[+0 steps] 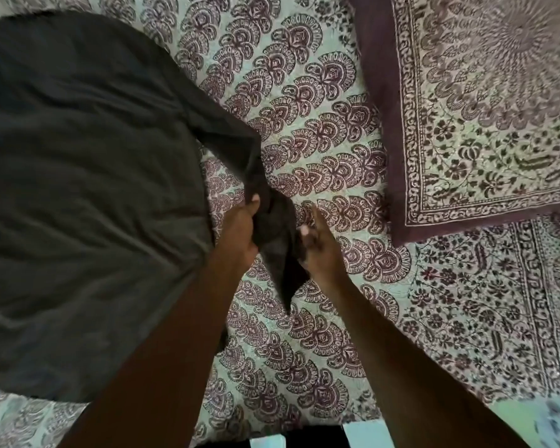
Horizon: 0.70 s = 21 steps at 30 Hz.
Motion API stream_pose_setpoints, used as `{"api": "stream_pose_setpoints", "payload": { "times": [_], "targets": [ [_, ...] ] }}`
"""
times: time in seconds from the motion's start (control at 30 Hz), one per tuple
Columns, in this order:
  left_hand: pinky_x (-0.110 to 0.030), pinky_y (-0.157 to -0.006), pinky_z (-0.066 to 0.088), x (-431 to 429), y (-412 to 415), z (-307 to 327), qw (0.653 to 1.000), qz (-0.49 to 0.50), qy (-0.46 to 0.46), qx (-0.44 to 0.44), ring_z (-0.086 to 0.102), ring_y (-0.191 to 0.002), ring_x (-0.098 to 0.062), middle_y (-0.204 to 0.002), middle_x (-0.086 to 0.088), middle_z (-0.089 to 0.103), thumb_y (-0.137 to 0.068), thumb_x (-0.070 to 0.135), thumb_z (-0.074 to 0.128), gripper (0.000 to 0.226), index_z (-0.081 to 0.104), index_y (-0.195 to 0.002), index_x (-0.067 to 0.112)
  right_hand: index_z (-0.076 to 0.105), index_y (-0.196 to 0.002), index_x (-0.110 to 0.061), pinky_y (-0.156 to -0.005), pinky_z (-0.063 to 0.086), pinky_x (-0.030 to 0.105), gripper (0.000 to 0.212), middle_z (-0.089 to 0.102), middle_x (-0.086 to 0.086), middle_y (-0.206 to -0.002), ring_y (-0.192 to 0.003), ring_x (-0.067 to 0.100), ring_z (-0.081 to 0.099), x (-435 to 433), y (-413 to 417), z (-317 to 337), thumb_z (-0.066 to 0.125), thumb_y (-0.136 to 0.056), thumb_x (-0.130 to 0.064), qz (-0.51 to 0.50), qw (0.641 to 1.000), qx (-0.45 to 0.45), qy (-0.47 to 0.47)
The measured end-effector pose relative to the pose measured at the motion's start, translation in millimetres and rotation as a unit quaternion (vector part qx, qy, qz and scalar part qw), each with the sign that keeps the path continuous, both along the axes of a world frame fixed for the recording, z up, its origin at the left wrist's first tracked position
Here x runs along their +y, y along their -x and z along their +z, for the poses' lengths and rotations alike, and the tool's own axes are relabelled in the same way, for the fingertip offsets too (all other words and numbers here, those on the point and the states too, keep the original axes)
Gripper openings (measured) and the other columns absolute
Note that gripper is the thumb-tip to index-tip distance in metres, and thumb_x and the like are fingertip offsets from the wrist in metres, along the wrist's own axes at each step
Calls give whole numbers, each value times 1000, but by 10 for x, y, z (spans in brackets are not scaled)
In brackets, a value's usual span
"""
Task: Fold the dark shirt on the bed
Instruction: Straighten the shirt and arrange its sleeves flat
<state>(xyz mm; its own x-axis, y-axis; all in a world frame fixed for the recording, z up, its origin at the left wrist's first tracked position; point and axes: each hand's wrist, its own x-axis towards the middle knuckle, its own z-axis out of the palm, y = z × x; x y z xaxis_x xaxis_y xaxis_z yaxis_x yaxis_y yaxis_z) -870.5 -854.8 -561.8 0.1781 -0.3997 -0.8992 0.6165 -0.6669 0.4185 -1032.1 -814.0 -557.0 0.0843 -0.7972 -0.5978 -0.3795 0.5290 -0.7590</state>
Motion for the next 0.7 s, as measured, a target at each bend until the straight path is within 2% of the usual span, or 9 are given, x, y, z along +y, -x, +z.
{"api": "stream_pose_setpoints", "payload": {
  "times": [0.07, 0.13, 0.2, 0.27, 0.37, 0.4, 0.47, 0.57, 0.7],
  "targets": [
    [-41, -85, 61, -24, -14, 86, 998, 42, 17, 43, 75, -97, -30, -118, -20, 74, -104, 26, 59, 33, 66, -126, 2, 13, -164, -33, -73, 57, 30, 63, 52, 3, -143, -99, 18, 65, -185, -137, 30, 43, -109, -39, -57, 993, -98, -26],
    [-42, -82, 62, -71, -18, 195, 994, 64, 45, 74, 76, -98, -30, -118, -20, 75, -105, 32, 56, 39, 64, -130, 3, 16, -163, -24, -88, 58, 24, 90, 42, 10, -158, -128, 22, 58, -401, -287, 98, 51, -94, -69, -105, 972, -199, -71],
    [-46, -88, 62, -122, -38, 299, 987, 79, 85, 113, 74, -104, -32, -123, -23, 72, -107, 36, 50, 42, 63, -130, 3, 37, -153, -20, -107, 51, 39, 113, 55, 14, -150, -133, 22, 57, -569, -391, 116, 52, -68, -93, -69, 951, -271, -128],
    [-47, -86, 62, -171, -82, 413, 981, 85, 107, 135, 75, -101, -32, -117, -21, 74, -107, 38, 48, 44, 64, -125, 2, 61, -133, -24, -110, 48, 53, 85, 74, 0, -125, -118, 13, 68, -669, -405, 116, 50, -77, -87, -1, 930, -311, -194],
    [-49, -89, 60, -273, -129, 541, 975, 102, 142, 136, 75, -98, -30, -108, -18, 76, -109, 33, 46, 38, 62, -123, 1, 73, -102, -13, -77, 59, 38, 40, 80, 7, -95, -87, 20, 76, -846, -190, 173, 82, -81, -45, 84, 952, -230, -186],
    [-49, -95, 57, -304, -140, 557, 971, 113, 158, 136, 73, -100, -29, -110, -16, 75, -109, 28, 45, 34, 61, -122, 1, 73, -95, -8, -68, 54, 34, 36, 80, 10, -86, -77, 25, 73, -908, -69, 208, 91, -73, -31, 120, 966, -171, -155],
    [-41, -92, 59, -351, -148, 570, 963, 143, 184, 136, 75, -96, -22, -104, -11, 78, -108, 11, 45, 21, 64, -113, 4, 73, -86, -15, -52, 54, 25, 34, 78, -3, -71, -62, 18, 72, -1053, 214, 316, 96, -62, -19, 174, 977, -59, -110],
    [-36, -90, 58, -411, -83, 573, 962, 147, 190, 128, 74, -91, -16, -100, -5, 77, -101, -11, 42, 33, 60, -116, 13, 72, -88, -28, -58, 52, 6, 40, 75, -25, -73, -71, -8, 71, -1323, 631, 603, 97, -59, -16, 182, 981, 13, -59],
    [-40, -111, 50, -539, 92, 579, 959, 177, 171, 142, 71, -96, -16, -112, -7, 73, -95, -20, 39, 51, 55, -127, 17, 73, -88, -24, -65, 51, 15, 31, 76, -19, -81, -77, 0, 72, -1731, 1063, 983, 95, -67, -19, 237, 968, 78, 8]
  ]
}}
